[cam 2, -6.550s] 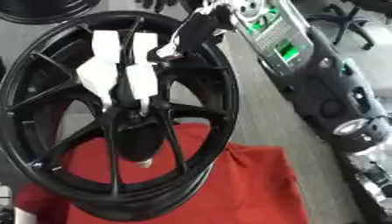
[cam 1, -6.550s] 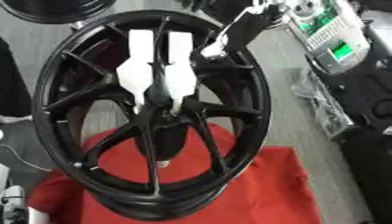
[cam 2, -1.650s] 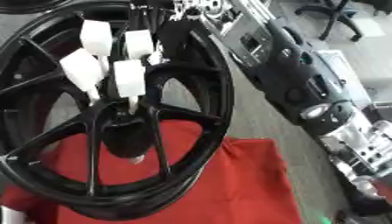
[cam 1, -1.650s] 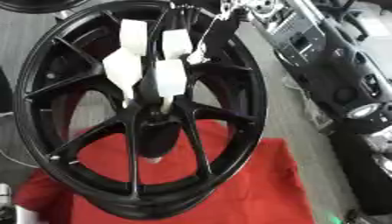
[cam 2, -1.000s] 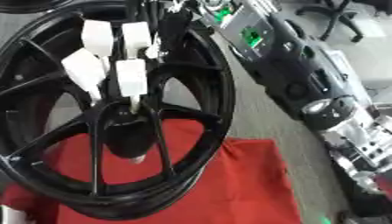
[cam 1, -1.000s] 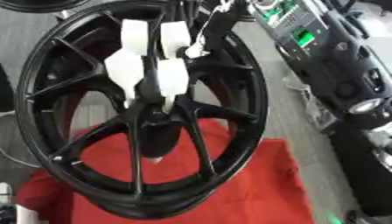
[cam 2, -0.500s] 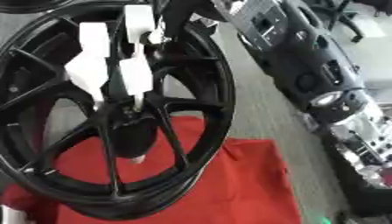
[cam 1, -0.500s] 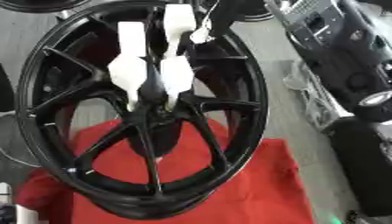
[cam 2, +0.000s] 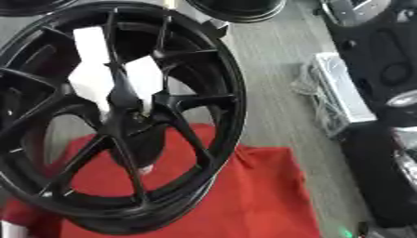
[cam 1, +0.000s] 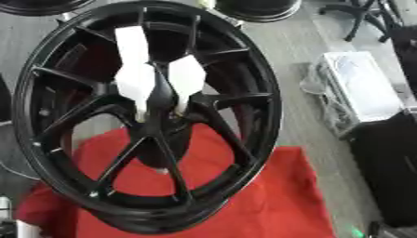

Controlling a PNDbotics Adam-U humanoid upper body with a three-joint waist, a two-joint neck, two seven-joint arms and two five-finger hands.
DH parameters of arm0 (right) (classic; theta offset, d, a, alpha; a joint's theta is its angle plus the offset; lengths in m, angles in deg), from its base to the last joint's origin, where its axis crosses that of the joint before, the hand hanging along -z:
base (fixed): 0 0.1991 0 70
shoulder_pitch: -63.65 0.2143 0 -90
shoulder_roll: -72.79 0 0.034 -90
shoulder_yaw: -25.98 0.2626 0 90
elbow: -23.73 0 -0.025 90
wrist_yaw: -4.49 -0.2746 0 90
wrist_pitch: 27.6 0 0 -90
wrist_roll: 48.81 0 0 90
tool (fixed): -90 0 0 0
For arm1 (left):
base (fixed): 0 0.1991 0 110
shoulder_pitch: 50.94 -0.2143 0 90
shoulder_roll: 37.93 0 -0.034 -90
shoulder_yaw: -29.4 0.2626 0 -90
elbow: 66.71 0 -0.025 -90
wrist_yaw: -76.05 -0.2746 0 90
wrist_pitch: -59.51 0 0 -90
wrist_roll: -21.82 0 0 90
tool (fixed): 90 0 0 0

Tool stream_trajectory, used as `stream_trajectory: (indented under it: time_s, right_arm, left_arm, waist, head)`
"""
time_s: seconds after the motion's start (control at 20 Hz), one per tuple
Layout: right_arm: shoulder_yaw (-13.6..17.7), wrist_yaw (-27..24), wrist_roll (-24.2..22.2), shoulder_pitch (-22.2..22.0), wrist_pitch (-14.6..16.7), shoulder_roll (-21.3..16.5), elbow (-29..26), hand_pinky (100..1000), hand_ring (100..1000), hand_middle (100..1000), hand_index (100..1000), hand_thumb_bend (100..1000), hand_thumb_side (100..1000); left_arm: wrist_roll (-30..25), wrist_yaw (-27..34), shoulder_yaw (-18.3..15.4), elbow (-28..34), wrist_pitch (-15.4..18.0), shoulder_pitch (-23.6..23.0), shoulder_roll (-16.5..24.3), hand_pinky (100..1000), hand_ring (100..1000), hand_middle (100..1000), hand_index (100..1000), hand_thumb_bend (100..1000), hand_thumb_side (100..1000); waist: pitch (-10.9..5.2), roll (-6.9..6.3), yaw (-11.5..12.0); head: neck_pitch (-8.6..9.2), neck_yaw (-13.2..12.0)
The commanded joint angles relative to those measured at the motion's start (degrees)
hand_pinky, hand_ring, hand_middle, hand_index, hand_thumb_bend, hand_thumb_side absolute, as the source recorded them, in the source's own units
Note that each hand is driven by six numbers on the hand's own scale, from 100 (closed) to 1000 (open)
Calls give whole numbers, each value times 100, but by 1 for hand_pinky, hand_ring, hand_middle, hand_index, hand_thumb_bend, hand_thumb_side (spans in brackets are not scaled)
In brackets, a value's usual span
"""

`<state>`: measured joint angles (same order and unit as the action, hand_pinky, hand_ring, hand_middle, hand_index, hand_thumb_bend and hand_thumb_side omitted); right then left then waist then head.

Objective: Pull the pin out of the wheel hub.

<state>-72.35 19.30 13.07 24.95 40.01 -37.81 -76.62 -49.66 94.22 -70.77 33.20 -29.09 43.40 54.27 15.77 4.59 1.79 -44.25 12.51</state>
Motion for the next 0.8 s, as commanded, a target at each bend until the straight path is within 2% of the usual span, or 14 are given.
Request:
stream_trajectory:
  time_s: [0.05,0.3,0.45,0.6,0.75,0.8]
  right_arm:
    - [449,-66,290,-209,-235,-588,-230,678,524,293,437,343,100]
    - [1201,-88,757,-962,-673,-1341,-265,683,530,314,457,345,100]
    - [1635,-25,1024,-1396,-821,-1561,-49,694,549,351,493,352,100]
    - [2041,1,1310,-1860,-655,-1398,109,744,630,468,608,382,100]
    - [2020,-145,1502,-2284,-408,-1049,-145,780,694,545,691,432,100]
    - [2011,-177,1483,-2420,-325,-924,-262,811,744,619,763,503,126]
  left_arm:
    - [87,-38,-134,86,37,-15,110,819,913,846,818,229,881]
    - [181,-52,-226,106,65,-29,82,819,914,846,818,218,897]
    - [237,-61,-285,124,84,-22,71,819,914,846,818,219,897]
    - [297,-72,-340,147,105,-1,64,820,915,847,819,219,897]
    - [324,-72,-356,164,111,34,50,820,915,847,818,218,897]
    - [325,-71,-355,168,112,45,46,820,915,847,819,218,897]
  waist:
    - [-98,-81,-102]
    - [-30,-132,-328]
    - [31,-155,-446]
    - [112,-181,-535]
    - [165,-211,-553]
    - [175,-224,-546]
  head:
    - [13,-167]
    - [13,-371]
    - [13,-502]
    - [13,-623]
    - [13,-692]
    - [13,-710]
